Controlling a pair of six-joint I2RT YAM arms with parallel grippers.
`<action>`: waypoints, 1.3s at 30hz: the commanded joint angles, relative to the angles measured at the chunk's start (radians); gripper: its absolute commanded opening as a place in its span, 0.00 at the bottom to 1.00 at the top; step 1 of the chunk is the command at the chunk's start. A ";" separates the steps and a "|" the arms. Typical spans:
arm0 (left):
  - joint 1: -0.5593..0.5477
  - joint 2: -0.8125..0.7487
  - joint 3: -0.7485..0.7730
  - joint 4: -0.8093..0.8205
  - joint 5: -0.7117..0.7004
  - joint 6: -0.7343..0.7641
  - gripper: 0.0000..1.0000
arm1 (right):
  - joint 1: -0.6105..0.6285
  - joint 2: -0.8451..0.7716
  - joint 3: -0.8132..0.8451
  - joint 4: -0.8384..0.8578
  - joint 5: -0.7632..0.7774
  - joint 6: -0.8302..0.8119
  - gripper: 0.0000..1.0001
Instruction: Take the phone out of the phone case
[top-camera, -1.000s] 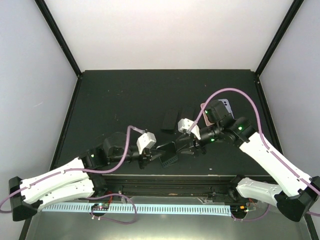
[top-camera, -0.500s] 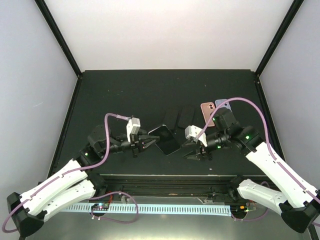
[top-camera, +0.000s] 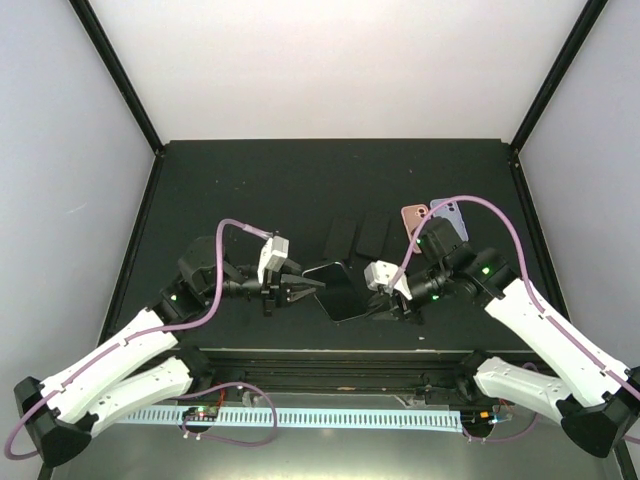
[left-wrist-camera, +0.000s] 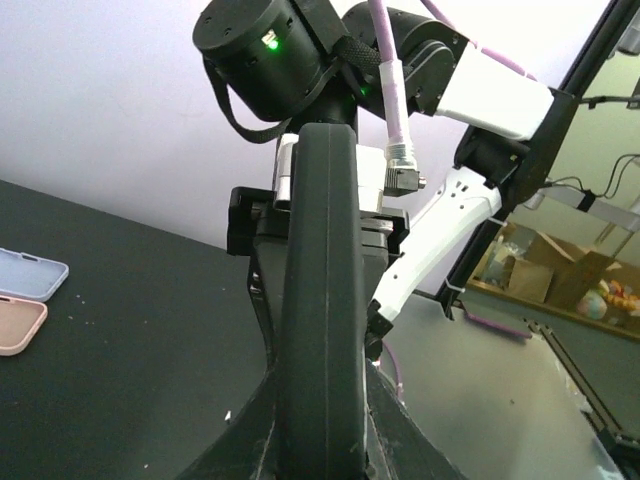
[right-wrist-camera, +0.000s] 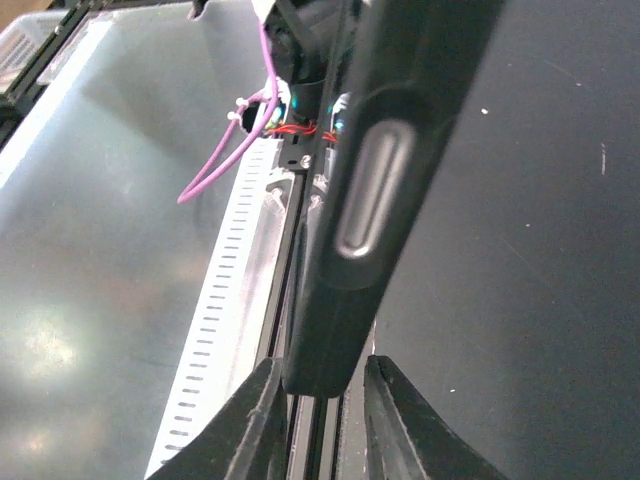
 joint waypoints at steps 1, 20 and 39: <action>0.003 0.005 0.102 0.001 0.107 0.037 0.02 | 0.009 -0.005 0.022 -0.047 -0.006 -0.065 0.20; 0.003 0.000 0.129 -0.132 0.124 0.094 0.02 | 0.139 -0.053 0.018 -0.062 0.049 -0.002 0.45; 0.004 -0.012 0.099 -0.113 0.163 0.072 0.01 | 0.192 0.012 0.077 -0.011 0.063 0.047 0.24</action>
